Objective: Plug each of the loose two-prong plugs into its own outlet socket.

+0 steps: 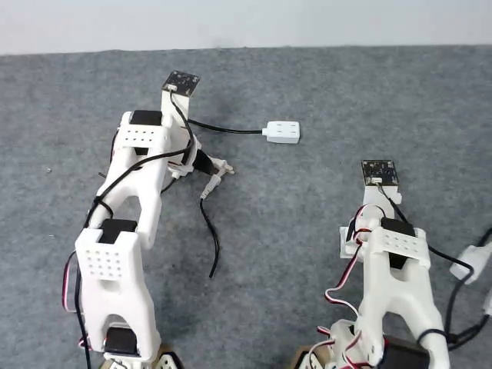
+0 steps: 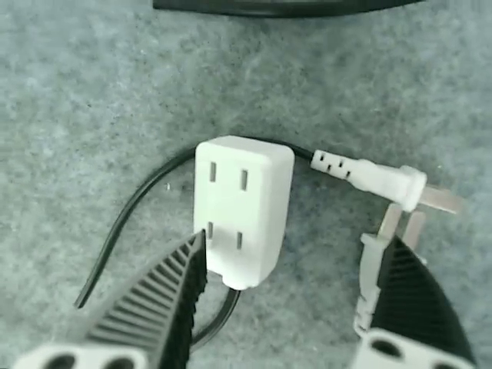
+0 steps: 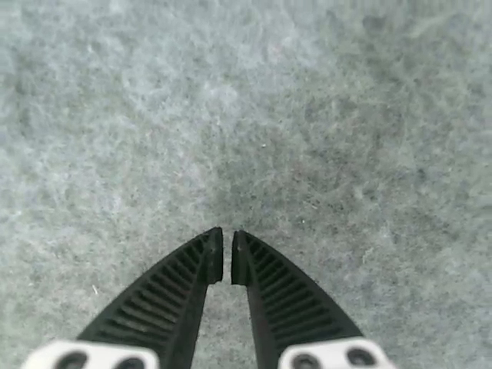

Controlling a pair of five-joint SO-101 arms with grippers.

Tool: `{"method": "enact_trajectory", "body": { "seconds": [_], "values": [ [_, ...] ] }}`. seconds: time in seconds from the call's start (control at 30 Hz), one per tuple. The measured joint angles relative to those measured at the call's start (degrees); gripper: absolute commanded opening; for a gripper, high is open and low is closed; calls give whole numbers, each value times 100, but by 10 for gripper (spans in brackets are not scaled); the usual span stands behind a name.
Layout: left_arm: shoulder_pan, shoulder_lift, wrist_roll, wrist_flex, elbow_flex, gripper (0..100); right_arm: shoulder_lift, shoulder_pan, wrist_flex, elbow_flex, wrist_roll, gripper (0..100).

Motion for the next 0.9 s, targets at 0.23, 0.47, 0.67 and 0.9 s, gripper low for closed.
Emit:
{"method": "enact_trajectory", "body": {
  "seconds": [0.23, 0.47, 0.67, 0.9],
  "values": [
    [-185, 26, 0, 0, 0, 349, 0, 0, 0, 0, 0, 36],
    [-220, 422, 0, -70, 0, 348, 0, 0, 0, 0, 0, 36],
    [-202, 501, 0, -70, -211, 231, 0, 0, 0, 0, 0, 36],
    [-35, 501, -580, -70, -237, 13, 0, 0, 0, 0, 0, 36]
  ]
}}
